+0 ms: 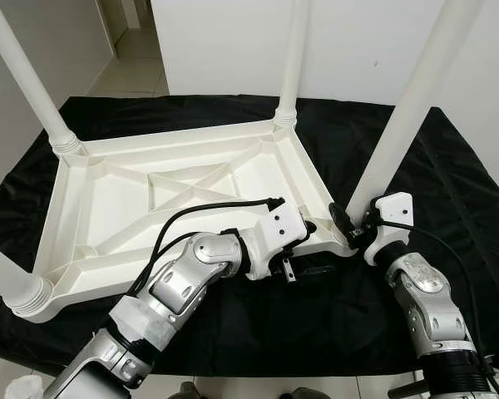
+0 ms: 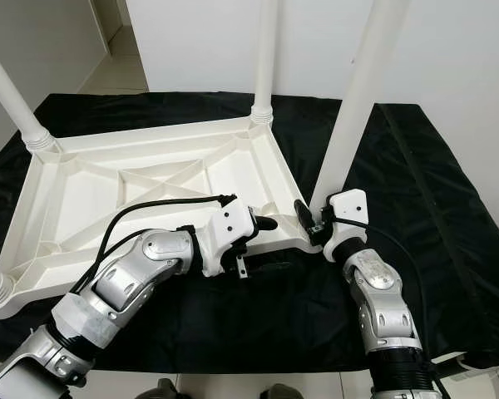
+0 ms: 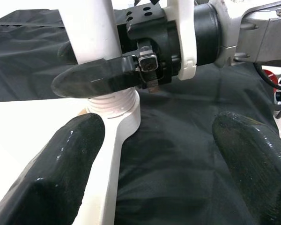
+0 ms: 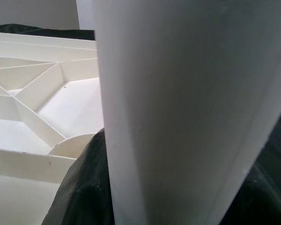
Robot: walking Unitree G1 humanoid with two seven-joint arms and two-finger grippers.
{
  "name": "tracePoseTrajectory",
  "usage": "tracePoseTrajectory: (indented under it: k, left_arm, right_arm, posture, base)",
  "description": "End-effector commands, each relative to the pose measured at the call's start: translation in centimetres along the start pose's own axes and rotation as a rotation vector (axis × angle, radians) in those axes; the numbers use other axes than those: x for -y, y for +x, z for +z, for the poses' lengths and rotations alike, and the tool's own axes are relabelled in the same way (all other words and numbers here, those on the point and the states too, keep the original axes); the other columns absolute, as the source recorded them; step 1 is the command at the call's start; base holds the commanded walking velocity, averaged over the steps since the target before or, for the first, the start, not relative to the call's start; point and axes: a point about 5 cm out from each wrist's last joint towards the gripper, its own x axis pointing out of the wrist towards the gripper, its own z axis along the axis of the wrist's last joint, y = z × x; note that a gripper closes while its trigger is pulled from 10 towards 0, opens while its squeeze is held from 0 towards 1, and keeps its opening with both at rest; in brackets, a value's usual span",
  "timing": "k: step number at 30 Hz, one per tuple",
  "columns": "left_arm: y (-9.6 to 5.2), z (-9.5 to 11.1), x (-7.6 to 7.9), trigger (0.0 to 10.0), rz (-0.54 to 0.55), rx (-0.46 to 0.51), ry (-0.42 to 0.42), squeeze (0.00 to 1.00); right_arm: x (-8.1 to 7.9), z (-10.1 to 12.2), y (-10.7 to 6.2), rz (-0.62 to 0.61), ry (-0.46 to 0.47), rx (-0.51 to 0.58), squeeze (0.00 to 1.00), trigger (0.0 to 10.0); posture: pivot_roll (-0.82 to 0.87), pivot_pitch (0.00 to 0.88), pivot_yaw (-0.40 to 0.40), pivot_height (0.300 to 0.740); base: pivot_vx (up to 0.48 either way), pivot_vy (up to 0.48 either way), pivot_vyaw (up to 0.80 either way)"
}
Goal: Building children table
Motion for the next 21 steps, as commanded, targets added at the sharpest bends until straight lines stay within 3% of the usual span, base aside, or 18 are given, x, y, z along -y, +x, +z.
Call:
tracePoseTrajectory:
  k: [1,11,21]
  left_arm:
    - [-0.1,0.1,0.2,10.0,-0.085,-0.01,0.024,0.0]
    - [-0.2,0.1,0.1,10.0,-0.074,-0.01,0.022,0.0]
    - [-0.3,0.0,0.0,10.0,-0.075,-0.011,0.019,0.0]
  right_arm:
    - [-0.3,-1.4,-0.5,-0.015,0.02,-0.072,0.0,10.0]
    - [-0.6,-1.8,-1.0,-0.33,0.134,-0.098,0.0,10.0]
    - [-1.8,-1.1,-1.4,-0.645,0.158,-0.129,0.0,10.0]
  posture:
    - [-0.05,0.0,0.013,0.74]
    - [-0.06,0.0,0.021,0.74]
    - [-0.07,0.0,0.026,0.74]
  base:
    - [0.0,0.0,0.0]
    - [0.0,0.0,0.0]
    - [0.0,0.0,0.0]
